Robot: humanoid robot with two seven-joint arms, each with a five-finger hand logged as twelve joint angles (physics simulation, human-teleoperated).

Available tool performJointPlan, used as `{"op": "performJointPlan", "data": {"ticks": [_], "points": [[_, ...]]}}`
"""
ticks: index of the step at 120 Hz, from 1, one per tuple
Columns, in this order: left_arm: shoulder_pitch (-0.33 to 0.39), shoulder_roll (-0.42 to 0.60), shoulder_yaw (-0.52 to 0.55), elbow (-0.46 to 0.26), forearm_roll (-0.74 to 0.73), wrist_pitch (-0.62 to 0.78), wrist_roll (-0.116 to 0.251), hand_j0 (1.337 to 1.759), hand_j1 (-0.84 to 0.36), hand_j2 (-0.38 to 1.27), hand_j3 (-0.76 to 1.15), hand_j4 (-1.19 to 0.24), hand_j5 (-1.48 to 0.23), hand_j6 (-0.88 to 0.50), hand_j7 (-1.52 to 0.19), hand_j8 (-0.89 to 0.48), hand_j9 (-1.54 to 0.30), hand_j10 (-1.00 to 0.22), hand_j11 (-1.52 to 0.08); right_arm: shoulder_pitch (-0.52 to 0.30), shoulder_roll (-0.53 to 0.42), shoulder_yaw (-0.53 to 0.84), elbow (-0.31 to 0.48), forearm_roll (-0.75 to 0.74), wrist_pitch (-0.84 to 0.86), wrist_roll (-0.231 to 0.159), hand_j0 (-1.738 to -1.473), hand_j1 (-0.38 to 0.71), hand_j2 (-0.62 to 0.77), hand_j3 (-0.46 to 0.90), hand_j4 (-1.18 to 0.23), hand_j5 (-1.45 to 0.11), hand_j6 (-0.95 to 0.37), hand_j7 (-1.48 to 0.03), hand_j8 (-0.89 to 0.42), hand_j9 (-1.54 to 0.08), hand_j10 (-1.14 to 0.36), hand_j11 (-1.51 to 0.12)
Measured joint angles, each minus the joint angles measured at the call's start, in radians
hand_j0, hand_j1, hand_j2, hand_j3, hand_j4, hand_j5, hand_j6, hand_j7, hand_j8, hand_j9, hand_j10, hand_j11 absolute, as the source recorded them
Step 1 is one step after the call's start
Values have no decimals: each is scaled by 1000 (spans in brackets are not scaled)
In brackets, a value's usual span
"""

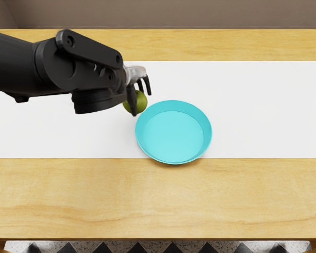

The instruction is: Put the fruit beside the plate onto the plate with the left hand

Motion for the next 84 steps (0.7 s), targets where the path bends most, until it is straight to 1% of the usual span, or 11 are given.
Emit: {"op": "performJointPlan", "data": {"ticks": [14, 21, 31, 34, 35, 53, 66, 76, 84], "points": [[14, 0, -37, 0, 3, -17, 0, 1658, -261, 287, 0, -521, -702, -454, -699, -438, -687, -529, -687, 0, 0, 0, 0, 0, 0, 0, -1658, -349, 0, 0, 0, 0, 0, 0, 0, 0, 0, 0], [35, 0, -50, 0, 5, -21, 0, 1658, -260, 267, 0, -520, -701, -451, -699, -438, -687, -528, -687, 0, 0, 0, 0, 0, 0, 0, -1658, -349, 0, 0, 0, 0, 0, 0, 0, 0, 0, 0], [72, 0, -60, 5, 9, -22, 0, 1659, -258, 297, 0, -517, -704, -456, -699, -439, -683, -528, -684, 0, 0, 0, 0, 0, 0, 0, -1658, -349, 0, 0, 0, 0, 0, 0, 0, 0, 0, 0], [83, 0, -62, 7, 10, -23, 0, 1658, -261, 274, 0, -517, -704, -457, -699, -437, -684, -528, -684, 0, 0, 0, 0, 0, 0, 0, -1658, -349, 0, 0, 0, 0, 0, 0, 0, 0, 0, 0], [86, 0, -62, 7, 11, -23, 0, 1658, -251, 353, 0, -516, -704, -458, -697, -435, -682, -528, -682, 0, 0, 0, 0, 0, 0, 0, -1658, -349, 0, 0, 0, 0, 0, 0, 0, 0, 0, 0], [109, 0, -83, 18, 30, -22, 0, 1658, -262, 223, 0, -516, -690, -487, -686, -468, -678, -523, -678, 0, 0, 0, 0, 0, 0, 0, -1658, -349, 0, 0, 0, 0, 0, 0, 0, 0, 0, 0], [108, 0, -95, 36, 34, -17, -2, 1658, -136, 153, 0, -408, -541, -391, -539, -380, -534, -412, -534, 0, 0, 0, 0, 0, 0, 0, -1658, -349, 0, 0, 0, 0, 0, 0, 0, 0, 0, 0], [101, 0, -99, 51, 33, -17, -3, 1658, 9, 105, 0, -287, -380, -275, -378, -268, -375, -289, -375, 0, 0, 0, 0, 0, 0, 0, -1658, -349, 0, 0, 0, 0, 0, 0, 0, 0, 0, 0], [100, 0, -99, 58, 29, -19, -3, 1658, 99, 76, 0, -211, -279, -203, -278, -198, -276, -213, -276, 0, 0, 0, 0, 0, 0, 0, -1658, -349, 0, 0, 0, 0, 0, 0, 0, 0, 0, 0]]}}
